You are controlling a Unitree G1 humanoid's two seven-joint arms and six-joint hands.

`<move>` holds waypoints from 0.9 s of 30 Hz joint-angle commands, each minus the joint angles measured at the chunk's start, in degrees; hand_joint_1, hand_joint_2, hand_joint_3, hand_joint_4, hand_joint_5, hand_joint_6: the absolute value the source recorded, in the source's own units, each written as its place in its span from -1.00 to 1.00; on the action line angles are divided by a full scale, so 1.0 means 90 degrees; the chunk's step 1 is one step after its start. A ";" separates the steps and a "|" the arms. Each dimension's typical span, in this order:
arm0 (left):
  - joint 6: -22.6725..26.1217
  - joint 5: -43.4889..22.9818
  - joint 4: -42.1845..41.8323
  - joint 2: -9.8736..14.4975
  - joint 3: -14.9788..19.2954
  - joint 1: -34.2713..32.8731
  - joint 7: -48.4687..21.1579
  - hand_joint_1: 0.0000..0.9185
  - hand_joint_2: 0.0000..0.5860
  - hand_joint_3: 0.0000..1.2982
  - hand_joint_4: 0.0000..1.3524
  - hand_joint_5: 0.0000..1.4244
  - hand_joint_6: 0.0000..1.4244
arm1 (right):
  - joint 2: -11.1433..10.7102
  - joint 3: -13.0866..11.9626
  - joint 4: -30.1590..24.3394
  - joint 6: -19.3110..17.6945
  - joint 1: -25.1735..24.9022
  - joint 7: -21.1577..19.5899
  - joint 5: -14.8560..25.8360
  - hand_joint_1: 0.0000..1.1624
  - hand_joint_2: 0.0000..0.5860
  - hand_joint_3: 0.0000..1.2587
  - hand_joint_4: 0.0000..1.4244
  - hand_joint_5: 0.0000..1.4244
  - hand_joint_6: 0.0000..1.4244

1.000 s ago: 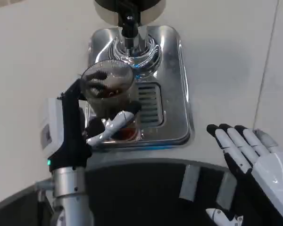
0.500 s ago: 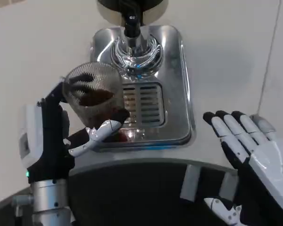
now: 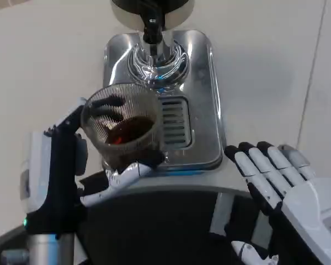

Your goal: Grasp the cup under the faucet to collect the drink, then remove the cup.

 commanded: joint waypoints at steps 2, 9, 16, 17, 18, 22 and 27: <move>-0.0430 -0.0124 -0.0506 0.0078 0.0089 0.0490 -0.0197 0.59 -0.80 0.73 0.55 0.75 1.00 | -0.0126 -0.0119 -0.0052 -0.0030 -0.0079 0.0093 0.0151 -0.87 0.72 -1.00 -1.00 -1.00 -1.00; -0.0800 -0.0080 -0.0892 0.0167 0.0074 0.0985 -0.0540 0.59 -0.77 0.73 0.57 0.76 1.00 | -0.0126 -0.0245 -0.0233 -0.0293 0.0253 -0.0166 0.0297 -0.87 0.75 -1.00 -1.00 -1.00 -1.00; -0.0883 0.0028 -0.1167 0.0043 -0.0047 0.1143 -0.0736 0.58 -0.77 0.73 0.58 0.76 1.00 | 0.0005 -0.0318 -0.0315 -0.0652 0.0848 -0.0550 0.0249 -0.87 0.81 -1.00 -1.00 -1.00 -1.00; -0.0901 0.0053 -0.1197 0.0035 -0.0084 0.1162 -0.0767 0.58 -0.77 0.73 0.58 0.76 1.00 | 0.0019 -0.0317 -0.0322 -0.0693 0.0923 -0.0587 0.0232 -0.87 0.81 -1.00 -1.00 -1.00 -1.00; -0.0926 0.0088 -0.1221 0.0033 -0.0122 0.1180 -0.0792 0.58 -0.77 0.73 0.58 0.76 1.00 | 0.0036 -0.0316 -0.0328 -0.0730 0.0993 -0.0628 0.0215 -0.87 0.82 -1.00 -1.00 -1.00 -1.00; -0.0977 0.0127 -0.1226 0.0015 -0.0256 0.1227 -0.0917 0.58 -0.76 0.73 0.58 0.76 1.00 | 0.0124 -0.0290 -0.0345 -0.0818 0.1183 -0.0734 0.0139 -0.87 0.82 -1.00 -1.00 -1.00 -1.00; -0.1015 0.0151 -0.1174 -0.0002 -0.0350 0.1187 -0.1044 0.58 -0.76 0.73 0.58 0.76 1.00 | 0.0237 -0.0238 -0.0333 -0.0836 0.1222 -0.0750 0.0041 -0.87 0.82 -1.00 -1.00 -1.00 -1.00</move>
